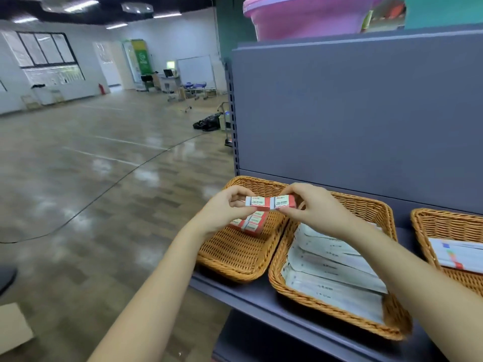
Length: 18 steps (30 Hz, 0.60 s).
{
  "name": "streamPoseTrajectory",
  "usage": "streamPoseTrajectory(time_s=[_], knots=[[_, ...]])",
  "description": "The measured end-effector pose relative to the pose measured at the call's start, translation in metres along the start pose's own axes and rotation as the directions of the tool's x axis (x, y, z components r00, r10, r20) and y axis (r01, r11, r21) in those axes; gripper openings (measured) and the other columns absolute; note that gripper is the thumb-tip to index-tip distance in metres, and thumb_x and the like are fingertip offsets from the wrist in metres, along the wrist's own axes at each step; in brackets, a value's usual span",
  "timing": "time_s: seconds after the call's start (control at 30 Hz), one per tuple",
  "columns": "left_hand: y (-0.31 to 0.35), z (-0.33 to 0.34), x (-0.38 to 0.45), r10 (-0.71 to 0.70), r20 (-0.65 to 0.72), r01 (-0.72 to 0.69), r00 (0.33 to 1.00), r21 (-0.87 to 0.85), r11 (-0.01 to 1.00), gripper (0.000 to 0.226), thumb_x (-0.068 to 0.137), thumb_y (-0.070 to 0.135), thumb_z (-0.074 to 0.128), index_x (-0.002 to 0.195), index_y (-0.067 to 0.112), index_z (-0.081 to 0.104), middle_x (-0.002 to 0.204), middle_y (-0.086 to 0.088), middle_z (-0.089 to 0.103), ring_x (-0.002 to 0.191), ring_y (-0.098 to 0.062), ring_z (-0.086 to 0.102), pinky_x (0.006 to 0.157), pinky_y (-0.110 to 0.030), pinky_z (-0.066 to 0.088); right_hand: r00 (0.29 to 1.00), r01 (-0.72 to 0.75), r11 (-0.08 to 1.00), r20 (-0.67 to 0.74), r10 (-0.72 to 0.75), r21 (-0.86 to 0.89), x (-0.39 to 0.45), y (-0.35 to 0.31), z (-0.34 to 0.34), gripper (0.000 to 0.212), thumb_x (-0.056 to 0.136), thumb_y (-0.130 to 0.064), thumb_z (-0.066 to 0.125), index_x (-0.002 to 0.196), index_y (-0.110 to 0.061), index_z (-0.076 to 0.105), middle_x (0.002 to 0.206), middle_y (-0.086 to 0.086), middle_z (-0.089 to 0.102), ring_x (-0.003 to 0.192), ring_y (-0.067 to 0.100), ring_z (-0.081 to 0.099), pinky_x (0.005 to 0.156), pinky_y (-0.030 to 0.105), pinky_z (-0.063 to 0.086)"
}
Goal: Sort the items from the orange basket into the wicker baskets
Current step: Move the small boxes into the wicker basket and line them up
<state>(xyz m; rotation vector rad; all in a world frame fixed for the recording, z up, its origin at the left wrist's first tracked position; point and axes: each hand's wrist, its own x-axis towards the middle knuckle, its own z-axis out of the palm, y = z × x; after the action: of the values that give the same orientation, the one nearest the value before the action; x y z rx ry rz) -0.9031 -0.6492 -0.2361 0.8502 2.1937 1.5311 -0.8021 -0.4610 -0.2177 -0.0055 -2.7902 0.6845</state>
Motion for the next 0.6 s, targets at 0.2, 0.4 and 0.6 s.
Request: streamPoseTrajectory(time_s=[0.2,0.4,0.6], knots=[[-0.029,-0.044,0.020,-0.027,0.134,0.021,0.991,0.048,0.999,0.029,0.086,0.017,0.068,0.114,0.025,0.062,0.105,0.000,0.068,0.087,-0.003,0.066,0.079,-0.024,0.055,0.999,-0.038,0.997,0.023,0.040,-0.072,0.031,-0.018,0.032,0.035,0.090,-0.036,0.059,0.121,-0.022,0.053,0.123,-0.007,0.056,0.094,0.002,0.045,0.067,0.011,0.038],[-0.057,-0.068,0.039,0.027,0.271,-0.122,0.962,0.343,0.931,0.026,0.084,0.027,0.070,0.108,0.032,0.064,0.105,0.003,0.067,0.093,-0.013,0.063,0.087,-0.035,0.053,0.976,-0.181,0.969,0.087,0.198,-0.166,0.039,-0.035,0.062,0.038,0.090,-0.039,0.058,0.123,-0.020,0.053,0.123,-0.005,0.056,0.105,0.011,0.052,0.081,0.022,0.042],[-0.071,-0.068,0.047,0.128,0.466,-0.401,0.876,0.554,0.729,0.032,0.085,0.033,0.066,0.115,0.025,0.062,0.107,0.008,0.060,0.097,-0.010,0.055,0.083,-0.026,0.045,0.926,-0.301,0.917,0.149,0.346,-0.260,0.033,-0.048,0.091,0.036,0.087,-0.045,0.061,0.112,-0.020,0.060,0.103,-0.004,0.061,0.091,0.014,0.054,0.078,0.031,0.047]])
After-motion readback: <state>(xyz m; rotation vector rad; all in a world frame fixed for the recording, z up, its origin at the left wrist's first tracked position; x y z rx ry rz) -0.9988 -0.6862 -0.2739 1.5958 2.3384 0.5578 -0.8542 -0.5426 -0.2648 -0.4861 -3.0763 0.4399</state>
